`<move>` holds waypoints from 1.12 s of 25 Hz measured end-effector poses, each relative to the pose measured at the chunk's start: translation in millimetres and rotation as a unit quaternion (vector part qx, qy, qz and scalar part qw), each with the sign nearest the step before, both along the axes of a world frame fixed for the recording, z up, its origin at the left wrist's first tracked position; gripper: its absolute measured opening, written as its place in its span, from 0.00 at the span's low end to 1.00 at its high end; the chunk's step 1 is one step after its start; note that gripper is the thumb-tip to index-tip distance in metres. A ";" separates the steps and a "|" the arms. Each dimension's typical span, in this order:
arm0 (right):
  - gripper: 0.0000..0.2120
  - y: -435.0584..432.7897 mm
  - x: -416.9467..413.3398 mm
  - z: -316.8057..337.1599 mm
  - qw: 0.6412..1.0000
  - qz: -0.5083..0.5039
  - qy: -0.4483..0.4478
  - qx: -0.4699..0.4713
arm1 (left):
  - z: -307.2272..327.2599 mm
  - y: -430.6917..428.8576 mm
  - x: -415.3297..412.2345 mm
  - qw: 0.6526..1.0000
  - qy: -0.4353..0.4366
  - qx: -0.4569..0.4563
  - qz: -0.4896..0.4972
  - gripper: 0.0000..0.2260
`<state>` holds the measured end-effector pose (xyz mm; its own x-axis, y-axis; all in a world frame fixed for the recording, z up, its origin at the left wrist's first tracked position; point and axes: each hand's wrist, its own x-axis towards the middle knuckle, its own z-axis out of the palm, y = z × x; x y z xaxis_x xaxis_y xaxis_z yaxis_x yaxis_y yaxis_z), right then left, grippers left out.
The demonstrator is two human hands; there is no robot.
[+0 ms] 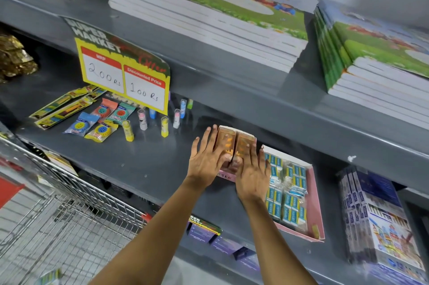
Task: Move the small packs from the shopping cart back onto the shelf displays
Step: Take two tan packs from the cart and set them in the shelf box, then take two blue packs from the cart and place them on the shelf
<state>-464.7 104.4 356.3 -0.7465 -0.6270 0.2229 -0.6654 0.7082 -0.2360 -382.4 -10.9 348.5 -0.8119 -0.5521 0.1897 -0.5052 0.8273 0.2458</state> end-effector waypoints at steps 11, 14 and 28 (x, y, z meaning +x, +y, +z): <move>0.25 -93.1 116.3 14.6 0.978 0.166 0.008 -0.127 | -6.5 -70.9 143.3 0.975 0.036 0.044 0.213 0.24; 0.23 -133.7 192.7 -1.7 0.945 0.298 -0.017 -0.133 | -34.2 -90.1 242.9 0.924 0.059 0.089 0.368 0.25; 0.25 -128.1 379.9 -291.6 0.833 0.467 -0.206 0.215 | -312.1 -58.6 438.0 0.755 -0.149 0.318 0.554 0.26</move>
